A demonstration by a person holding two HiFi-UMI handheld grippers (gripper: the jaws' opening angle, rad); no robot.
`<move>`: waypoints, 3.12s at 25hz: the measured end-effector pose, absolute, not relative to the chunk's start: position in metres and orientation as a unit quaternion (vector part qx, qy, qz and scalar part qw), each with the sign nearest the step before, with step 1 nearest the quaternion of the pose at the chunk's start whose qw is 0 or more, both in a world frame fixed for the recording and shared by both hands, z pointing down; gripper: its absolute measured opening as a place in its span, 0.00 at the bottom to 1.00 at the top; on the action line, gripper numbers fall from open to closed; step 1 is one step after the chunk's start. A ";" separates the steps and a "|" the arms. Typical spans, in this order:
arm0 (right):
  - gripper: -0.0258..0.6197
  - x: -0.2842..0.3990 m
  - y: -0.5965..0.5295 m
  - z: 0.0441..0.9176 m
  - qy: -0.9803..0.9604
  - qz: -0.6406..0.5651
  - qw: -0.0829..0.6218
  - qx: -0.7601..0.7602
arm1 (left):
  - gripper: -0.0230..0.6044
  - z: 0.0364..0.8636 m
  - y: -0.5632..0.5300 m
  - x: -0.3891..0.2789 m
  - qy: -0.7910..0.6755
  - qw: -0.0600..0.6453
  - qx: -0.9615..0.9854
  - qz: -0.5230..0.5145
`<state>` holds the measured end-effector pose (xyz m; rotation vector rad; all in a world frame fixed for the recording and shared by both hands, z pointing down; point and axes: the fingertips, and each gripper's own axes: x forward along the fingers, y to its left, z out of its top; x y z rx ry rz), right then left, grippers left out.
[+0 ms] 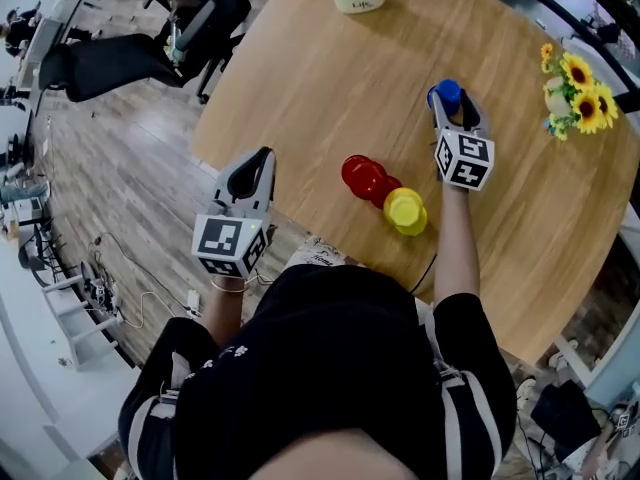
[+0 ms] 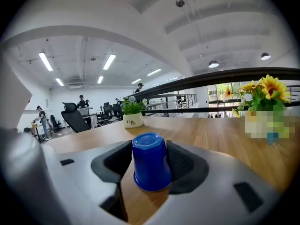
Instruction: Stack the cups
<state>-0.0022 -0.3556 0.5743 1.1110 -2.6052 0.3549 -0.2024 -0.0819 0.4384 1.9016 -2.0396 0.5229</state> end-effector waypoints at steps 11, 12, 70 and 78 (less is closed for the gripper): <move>0.39 0.012 -0.332 0.504 -0.903 0.105 0.101 0.405 | 0.07 0.435 -0.081 -0.203 -0.692 0.141 0.691 0.154; 0.39 0.013 -0.326 0.495 -0.904 0.102 0.096 0.404 | 0.07 0.435 -0.081 -0.203 -0.690 0.138 0.694 0.151; 0.40 -0.005 -0.118 0.419 -0.935 0.089 0.124 0.319 | 0.07 0.440 -0.089 -0.186 -0.601 0.143 0.781 0.092; 0.45 -0.006 -0.115 0.417 -0.938 0.096 0.114 0.312 | 0.07 0.439 -0.086 -0.186 -0.602 0.143 0.780 0.094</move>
